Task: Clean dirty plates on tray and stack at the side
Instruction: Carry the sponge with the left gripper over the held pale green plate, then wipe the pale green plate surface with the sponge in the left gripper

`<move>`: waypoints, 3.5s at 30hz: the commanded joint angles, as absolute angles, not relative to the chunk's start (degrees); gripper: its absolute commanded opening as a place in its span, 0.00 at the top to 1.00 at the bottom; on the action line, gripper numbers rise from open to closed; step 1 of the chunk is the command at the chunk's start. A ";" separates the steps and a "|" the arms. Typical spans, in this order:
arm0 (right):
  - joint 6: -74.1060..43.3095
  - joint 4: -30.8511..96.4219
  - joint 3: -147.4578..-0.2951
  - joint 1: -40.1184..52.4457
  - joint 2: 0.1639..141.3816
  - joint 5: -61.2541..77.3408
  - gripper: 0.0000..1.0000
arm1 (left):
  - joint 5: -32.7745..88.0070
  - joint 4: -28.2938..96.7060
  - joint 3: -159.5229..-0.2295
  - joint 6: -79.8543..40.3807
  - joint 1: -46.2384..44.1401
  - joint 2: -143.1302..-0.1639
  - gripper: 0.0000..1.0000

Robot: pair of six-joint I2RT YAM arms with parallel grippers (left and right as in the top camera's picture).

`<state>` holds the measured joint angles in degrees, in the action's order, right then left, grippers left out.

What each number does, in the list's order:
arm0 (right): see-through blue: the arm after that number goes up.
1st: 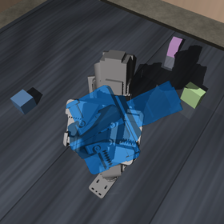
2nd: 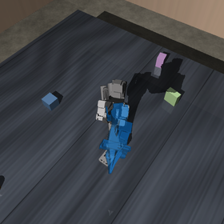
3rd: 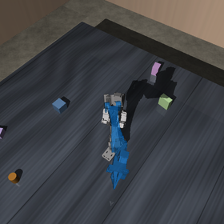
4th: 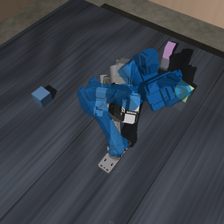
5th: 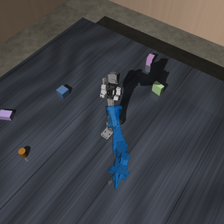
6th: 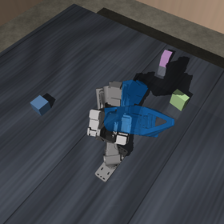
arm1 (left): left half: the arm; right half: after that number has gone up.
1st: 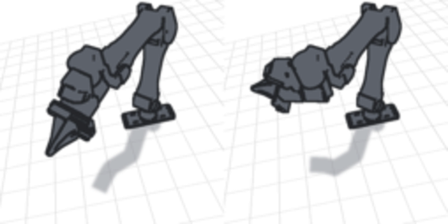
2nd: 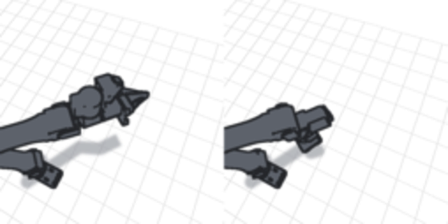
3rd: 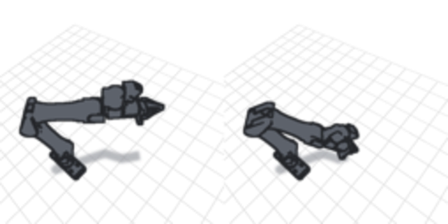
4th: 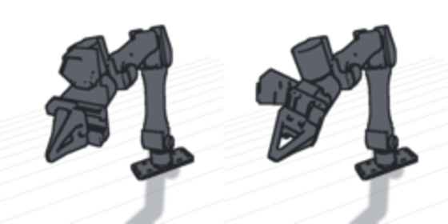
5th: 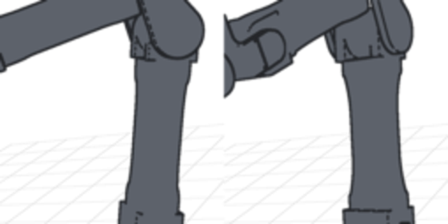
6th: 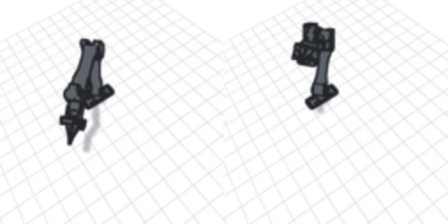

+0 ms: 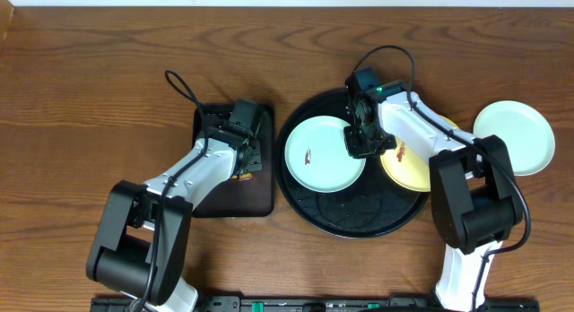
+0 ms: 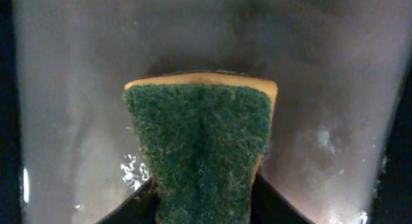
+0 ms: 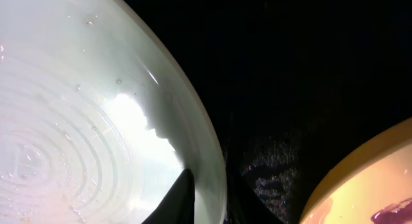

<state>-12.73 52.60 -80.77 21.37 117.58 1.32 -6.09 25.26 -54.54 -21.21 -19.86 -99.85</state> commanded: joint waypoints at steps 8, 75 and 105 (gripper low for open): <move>-11.90 52.42 -80.18 21.80 116.57 0.86 0.84 | -6.87 26.92 -55.72 -20.16 -19.33 -93.10 0.93; -11.49 52.10 -80.18 21.80 116.57 0.89 0.85 | 7.09 45.45 -77.38 -20.71 -28.40 -96.92 0.92; -11.49 52.16 -80.18 21.80 116.57 0.89 0.87 | 7.01 34.28 -77.01 -20.01 -31.86 -114.48 0.93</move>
<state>-12.34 52.31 -80.71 21.37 117.58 1.45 7.35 34.83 -78.06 -19.90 -31.94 -112.92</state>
